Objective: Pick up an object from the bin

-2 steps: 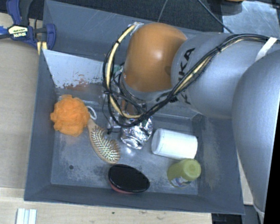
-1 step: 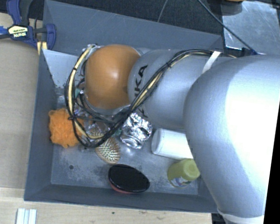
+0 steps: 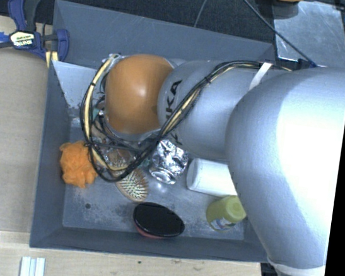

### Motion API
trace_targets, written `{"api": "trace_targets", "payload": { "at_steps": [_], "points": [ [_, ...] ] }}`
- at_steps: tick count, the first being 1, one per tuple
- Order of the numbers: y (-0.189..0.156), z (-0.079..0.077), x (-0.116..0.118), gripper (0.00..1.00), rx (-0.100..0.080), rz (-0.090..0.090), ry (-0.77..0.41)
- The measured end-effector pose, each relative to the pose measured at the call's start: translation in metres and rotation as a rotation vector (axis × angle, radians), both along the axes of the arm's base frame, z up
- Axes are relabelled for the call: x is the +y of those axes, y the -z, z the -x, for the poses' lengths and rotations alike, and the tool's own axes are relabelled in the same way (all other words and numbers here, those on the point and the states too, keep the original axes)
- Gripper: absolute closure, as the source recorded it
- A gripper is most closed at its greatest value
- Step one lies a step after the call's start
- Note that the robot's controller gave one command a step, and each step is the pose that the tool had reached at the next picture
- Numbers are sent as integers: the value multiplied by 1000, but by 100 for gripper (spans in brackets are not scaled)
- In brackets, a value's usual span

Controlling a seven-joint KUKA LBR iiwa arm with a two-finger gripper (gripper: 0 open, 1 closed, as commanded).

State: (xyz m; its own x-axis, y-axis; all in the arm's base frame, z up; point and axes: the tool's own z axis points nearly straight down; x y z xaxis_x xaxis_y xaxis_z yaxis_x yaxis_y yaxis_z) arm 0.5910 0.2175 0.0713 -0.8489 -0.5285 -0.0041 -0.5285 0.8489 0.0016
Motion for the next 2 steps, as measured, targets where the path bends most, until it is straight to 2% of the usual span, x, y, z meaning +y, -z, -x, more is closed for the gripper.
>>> {"api": "trace_targets", "payload": {
  "at_steps": [1,2],
  "points": [
    [-28,0,1,100,-7,-3,-7],
    [-26,1,1,100,-3,-2,-7]
  ]
}}
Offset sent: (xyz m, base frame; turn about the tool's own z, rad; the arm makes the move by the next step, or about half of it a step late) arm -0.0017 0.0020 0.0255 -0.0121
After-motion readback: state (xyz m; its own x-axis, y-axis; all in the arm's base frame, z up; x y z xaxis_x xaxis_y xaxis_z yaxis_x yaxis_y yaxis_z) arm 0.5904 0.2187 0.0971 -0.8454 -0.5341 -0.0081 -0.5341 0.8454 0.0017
